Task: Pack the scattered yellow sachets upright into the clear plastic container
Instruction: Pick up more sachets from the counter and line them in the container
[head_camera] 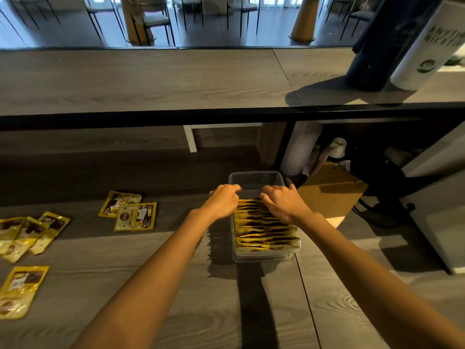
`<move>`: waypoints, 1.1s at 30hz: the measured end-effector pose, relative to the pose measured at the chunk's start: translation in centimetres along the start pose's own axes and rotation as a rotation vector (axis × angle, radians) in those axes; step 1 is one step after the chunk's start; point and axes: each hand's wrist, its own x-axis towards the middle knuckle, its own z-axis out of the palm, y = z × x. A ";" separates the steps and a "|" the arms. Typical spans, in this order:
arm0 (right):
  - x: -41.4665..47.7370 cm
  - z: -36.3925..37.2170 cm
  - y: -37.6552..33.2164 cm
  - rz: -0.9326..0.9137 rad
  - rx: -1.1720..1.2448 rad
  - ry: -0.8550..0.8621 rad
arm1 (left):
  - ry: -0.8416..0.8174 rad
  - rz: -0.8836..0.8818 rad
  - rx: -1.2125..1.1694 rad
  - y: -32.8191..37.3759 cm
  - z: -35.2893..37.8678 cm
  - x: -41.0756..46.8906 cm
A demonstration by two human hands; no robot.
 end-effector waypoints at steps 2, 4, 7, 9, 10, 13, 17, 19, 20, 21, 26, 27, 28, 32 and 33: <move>-0.2 -0.1 -1.8 -0.044 -0.019 0.074 | 0.072 -0.007 0.004 -0.6 -0.8 -0.6; -0.2 0.4 -4.0 -0.112 -0.036 0.119 | 0.159 -0.036 -0.011 -1.6 -1.8 -1.5; -0.3 2.2 -7.6 -0.228 -0.042 0.177 | 0.294 -0.090 0.006 -4.5 -2.8 -3.2; -0.4 4.0 -10.1 -0.292 -0.008 0.171 | 0.331 -0.152 -0.001 -7.5 -3.2 -4.7; -0.5 5.0 -11.5 -0.312 0.010 0.146 | 0.342 -0.195 -0.010 -9.2 -3.2 -5.6; -0.5 8.2 -15.7 -0.321 0.069 -0.009 | 0.344 -0.334 -0.022 -14.2 -3.4 -8.5; 0.7 12.0 -21.6 -0.328 0.040 -0.257 | 0.314 -0.527 -0.003 -20.6 -3.5 -12.3; 1.4 13.3 -24.4 -0.331 -0.019 -0.332 | 0.309 -0.613 0.038 -23.9 -3.5 -14.0; 1.7 13.8 -25.6 -0.332 -0.052 -0.353 | 0.301 -0.646 0.056 -25.4 -3.5 -14.6; 2.0 14.3 -26.6 -0.331 -0.076 -0.362 | 0.286 -0.673 0.059 -26.9 -3.6 -15.2; 4.1 15.5 -30.3 -0.294 -0.090 -0.331 | 0.296 -0.846 -0.069 -31.1 -3.6 -16.6; 4.4 15.5 -30.9 -0.278 -0.091 -0.332 | 0.293 -0.887 -0.085 -31.6 -3.6 -16.8; 4.7 15.6 -31.3 -0.261 -0.095 -0.336 | 0.275 -0.922 -0.091 -32.1 -3.6 -17.0; 4.7 16.4 -31.1 -0.236 -0.188 -0.330 | 0.199 -0.931 -0.042 -33.6 -3.7 -16.7; 4.4 16.7 -30.8 -0.235 -0.192 -0.315 | 0.182 -0.897 -0.028 -33.6 -3.6 -16.5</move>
